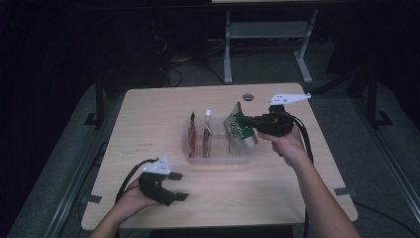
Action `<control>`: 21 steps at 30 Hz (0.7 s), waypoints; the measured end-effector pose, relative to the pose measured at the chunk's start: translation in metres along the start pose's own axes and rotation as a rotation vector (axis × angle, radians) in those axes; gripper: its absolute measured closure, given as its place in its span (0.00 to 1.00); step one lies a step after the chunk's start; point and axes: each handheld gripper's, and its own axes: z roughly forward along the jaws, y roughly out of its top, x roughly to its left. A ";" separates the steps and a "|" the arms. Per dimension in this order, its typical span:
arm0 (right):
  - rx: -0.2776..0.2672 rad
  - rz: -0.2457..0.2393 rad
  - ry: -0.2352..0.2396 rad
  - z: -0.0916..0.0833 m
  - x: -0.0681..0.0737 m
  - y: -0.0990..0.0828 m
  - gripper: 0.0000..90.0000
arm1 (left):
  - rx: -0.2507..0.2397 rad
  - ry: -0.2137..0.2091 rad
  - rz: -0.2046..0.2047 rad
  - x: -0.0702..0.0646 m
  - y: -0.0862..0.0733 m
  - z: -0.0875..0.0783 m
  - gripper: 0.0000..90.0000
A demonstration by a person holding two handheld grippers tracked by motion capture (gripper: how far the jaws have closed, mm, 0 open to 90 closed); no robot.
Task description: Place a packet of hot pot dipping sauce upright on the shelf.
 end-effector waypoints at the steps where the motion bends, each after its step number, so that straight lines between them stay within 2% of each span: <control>1: 0.003 0.003 0.003 0.001 -0.001 -0.001 1.00 | 0.000 -0.002 -0.001 0.000 0.000 0.000 0.27; 10: 0.065 0.001 -0.018 0.014 -0.003 -0.005 1.00 | 0.002 -0.004 -0.001 0.000 0.000 0.001 0.26; 17: 0.052 0.000 -0.035 0.017 -0.006 -0.005 0.97 | 0.011 -0.010 0.000 0.001 -0.001 0.002 0.26; 21: 0.046 0.001 -0.044 0.016 -0.006 -0.004 0.91 | 0.012 -0.011 0.001 0.001 -0.001 0.002 0.26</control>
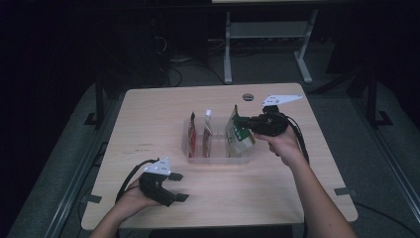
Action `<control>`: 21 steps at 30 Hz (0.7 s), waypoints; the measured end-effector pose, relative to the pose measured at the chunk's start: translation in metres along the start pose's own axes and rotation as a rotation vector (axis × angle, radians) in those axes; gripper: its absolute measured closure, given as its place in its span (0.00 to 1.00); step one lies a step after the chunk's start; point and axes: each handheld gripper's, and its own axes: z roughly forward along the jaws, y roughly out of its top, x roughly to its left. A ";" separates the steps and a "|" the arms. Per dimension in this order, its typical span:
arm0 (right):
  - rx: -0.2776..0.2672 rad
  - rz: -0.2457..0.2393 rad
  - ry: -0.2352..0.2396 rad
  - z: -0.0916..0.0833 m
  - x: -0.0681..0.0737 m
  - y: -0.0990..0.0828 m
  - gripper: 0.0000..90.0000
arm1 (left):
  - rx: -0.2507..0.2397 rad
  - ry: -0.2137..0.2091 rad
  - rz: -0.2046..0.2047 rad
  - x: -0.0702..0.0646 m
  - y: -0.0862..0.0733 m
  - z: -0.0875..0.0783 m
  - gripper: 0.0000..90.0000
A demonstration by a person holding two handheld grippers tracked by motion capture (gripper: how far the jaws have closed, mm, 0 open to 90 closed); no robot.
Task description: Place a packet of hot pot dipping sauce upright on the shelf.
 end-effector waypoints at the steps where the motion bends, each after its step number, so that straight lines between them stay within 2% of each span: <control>1: -0.002 0.006 0.004 0.000 0.000 0.000 0.89 | -0.001 0.000 -0.004 0.000 0.000 0.000 0.26; 8: -0.016 0.002 0.003 -0.005 0.000 0.000 0.79 | 0.001 -0.004 0.000 0.000 0.000 0.001 0.25; 15: 0.006 -0.025 -0.043 -0.010 0.003 -0.001 0.53 | 0.000 0.003 -0.009 0.002 -0.001 -0.001 0.25; 21: 0.018 -0.049 -0.037 -0.017 0.010 0.000 0.35 | -0.002 0.011 -0.005 0.003 -0.001 -0.004 0.24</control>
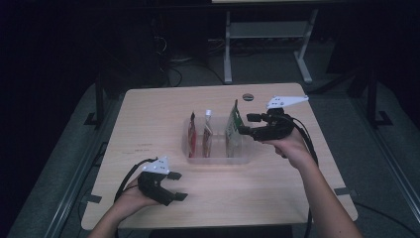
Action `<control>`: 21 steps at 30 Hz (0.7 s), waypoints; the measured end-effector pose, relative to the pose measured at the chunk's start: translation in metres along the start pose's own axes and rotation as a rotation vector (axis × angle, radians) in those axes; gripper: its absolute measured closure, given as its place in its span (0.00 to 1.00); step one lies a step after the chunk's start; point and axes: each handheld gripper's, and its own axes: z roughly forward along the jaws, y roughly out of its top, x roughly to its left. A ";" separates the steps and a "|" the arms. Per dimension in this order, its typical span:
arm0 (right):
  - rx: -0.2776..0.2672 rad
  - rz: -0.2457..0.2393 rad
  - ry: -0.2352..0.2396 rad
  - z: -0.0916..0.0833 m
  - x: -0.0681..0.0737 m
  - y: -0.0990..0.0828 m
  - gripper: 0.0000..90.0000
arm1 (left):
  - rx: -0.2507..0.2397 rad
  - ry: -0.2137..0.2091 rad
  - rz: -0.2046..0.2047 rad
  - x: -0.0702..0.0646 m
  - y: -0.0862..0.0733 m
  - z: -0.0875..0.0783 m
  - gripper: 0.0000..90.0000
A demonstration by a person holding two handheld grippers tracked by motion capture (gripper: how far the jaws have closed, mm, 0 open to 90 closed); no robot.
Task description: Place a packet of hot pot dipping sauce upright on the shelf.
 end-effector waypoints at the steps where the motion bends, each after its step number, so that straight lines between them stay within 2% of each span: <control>1: 0.006 -0.008 -0.002 -0.001 0.002 0.000 0.33 | -0.002 0.001 0.001 0.000 0.000 0.000 0.24; 6: 0.026 -0.025 -0.009 -0.008 0.006 -0.003 0.24 | -0.004 0.013 -0.004 0.001 -0.001 -0.003 0.23; 10: 0.031 -0.033 -0.009 -0.014 0.008 -0.008 0.21 | -0.008 0.017 -0.005 0.001 0.000 -0.004 0.22; 17: 0.035 -0.040 -0.025 -0.026 0.010 -0.020 0.19 | 0.000 0.028 -0.004 0.003 -0.001 -0.005 0.21; 21: 0.049 -0.046 -0.044 -0.032 0.011 -0.031 0.18 | -0.011 0.036 -0.016 0.001 -0.003 -0.007 0.20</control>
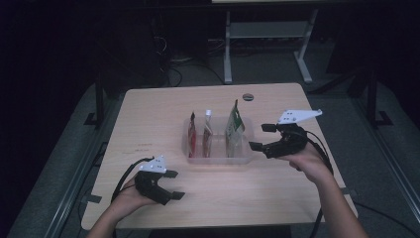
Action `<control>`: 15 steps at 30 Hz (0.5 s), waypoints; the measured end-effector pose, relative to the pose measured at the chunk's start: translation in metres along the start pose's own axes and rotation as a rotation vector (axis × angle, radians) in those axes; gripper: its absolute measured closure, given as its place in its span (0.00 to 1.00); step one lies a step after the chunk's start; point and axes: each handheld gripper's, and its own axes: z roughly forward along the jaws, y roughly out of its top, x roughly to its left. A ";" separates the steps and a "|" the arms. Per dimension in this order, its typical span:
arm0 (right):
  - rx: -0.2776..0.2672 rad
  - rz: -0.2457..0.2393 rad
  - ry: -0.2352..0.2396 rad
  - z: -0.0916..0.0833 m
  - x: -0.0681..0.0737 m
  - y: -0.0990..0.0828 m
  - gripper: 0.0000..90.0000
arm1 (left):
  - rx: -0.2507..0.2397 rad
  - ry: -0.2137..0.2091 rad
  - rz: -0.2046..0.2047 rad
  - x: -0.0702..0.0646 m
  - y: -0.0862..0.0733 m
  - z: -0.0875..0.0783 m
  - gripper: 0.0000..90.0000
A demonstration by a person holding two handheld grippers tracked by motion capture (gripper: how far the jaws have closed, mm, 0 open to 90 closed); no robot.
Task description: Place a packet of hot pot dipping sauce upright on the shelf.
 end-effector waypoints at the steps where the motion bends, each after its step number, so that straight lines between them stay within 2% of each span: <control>1: 0.002 -0.001 -0.003 -0.001 0.000 -0.002 0.18 | -0.003 0.003 -0.001 0.000 0.000 -0.001 0.20; 7: 0.027 0.001 -0.026 -0.010 0.002 -0.026 0.18 | -0.003 0.020 -0.015 -0.002 -0.005 -0.008 0.20; 15: 0.049 0.025 -0.037 -0.017 0.004 -0.054 0.18 | -0.009 0.051 -0.055 -0.005 -0.025 -0.023 0.20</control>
